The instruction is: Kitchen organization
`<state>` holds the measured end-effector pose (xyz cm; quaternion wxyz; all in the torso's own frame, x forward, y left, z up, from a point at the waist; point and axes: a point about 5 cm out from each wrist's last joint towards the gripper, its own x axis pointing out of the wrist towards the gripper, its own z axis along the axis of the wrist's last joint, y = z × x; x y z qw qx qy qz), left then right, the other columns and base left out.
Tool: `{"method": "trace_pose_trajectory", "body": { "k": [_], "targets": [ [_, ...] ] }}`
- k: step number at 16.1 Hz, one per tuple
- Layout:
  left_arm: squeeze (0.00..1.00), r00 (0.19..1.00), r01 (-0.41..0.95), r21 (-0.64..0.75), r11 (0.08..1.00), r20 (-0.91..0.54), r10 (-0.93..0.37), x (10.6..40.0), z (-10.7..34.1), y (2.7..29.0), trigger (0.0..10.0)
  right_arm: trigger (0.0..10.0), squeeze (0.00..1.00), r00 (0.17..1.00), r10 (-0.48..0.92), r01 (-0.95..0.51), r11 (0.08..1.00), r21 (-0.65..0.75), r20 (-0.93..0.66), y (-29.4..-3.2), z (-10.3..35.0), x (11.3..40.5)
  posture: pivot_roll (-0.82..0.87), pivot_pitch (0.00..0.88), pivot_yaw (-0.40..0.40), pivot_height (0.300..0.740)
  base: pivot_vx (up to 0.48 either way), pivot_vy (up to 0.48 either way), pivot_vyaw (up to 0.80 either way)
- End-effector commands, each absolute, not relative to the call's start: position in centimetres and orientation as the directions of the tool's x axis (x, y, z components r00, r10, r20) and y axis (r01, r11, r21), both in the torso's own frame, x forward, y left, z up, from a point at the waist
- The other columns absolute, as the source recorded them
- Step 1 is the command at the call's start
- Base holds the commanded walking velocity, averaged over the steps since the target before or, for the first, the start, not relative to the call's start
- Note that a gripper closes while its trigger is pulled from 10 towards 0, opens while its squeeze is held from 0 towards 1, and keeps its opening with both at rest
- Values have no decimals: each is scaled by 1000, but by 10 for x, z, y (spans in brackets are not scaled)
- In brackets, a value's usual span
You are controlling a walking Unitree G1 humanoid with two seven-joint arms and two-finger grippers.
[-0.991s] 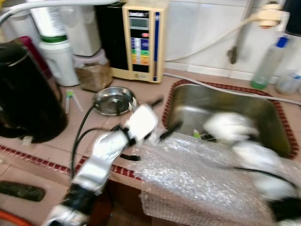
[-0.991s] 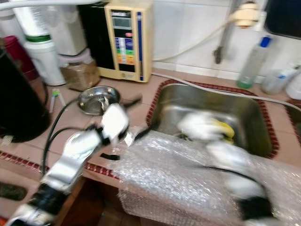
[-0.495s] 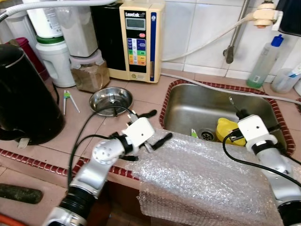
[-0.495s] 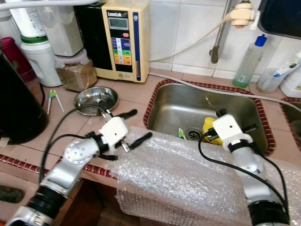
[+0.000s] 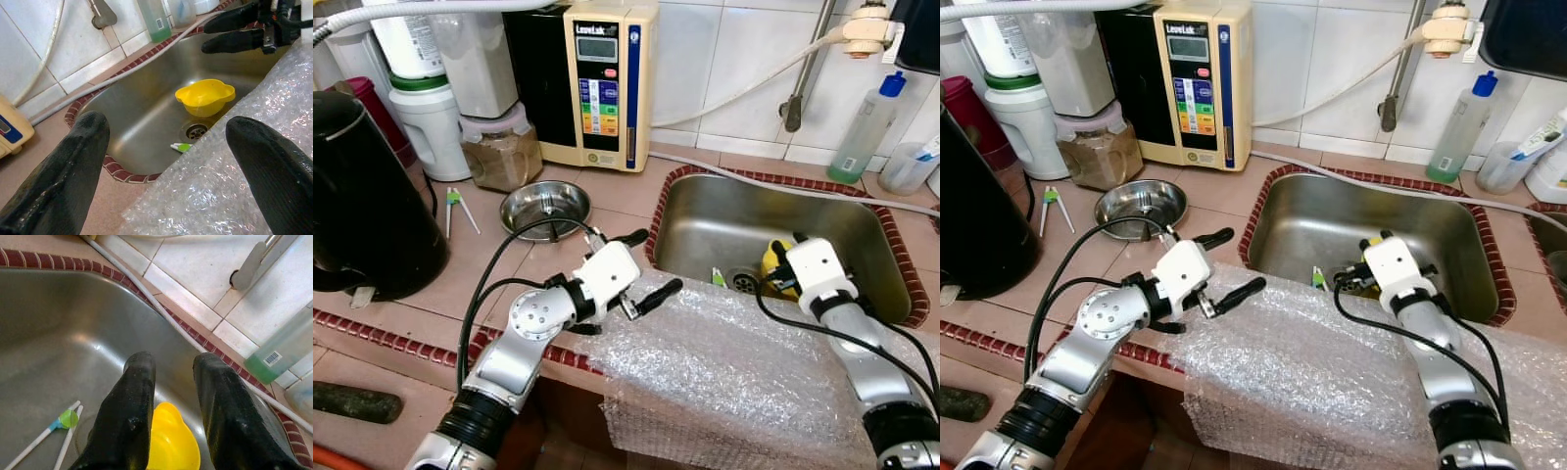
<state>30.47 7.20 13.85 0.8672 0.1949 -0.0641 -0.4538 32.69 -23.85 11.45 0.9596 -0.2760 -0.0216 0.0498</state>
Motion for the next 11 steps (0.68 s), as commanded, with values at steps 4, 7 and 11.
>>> {"method": "trace_pose_trajectory", "body": {
  "k": [4,7,11],
  "targets": [
    [12,661,693,417,588,-41,-749,314,143,78,10000,10000,1000,988,146,-104,854,-510,43,-231,119,327,89,0,32,740,0,0,0],
    [337,825,492,398,774,72,-561,335,155,91,10000,10000,1000,971,215,-146,876,-460,101,-208,123,314,81,0,30,740,0,0,0],
    [1000,917,338,268,902,122,-380,351,155,110,10000,10000,1000,943,300,-228,900,-372,148,-171,128,287,52,0,26,740,0,0,0]
  ]
}}
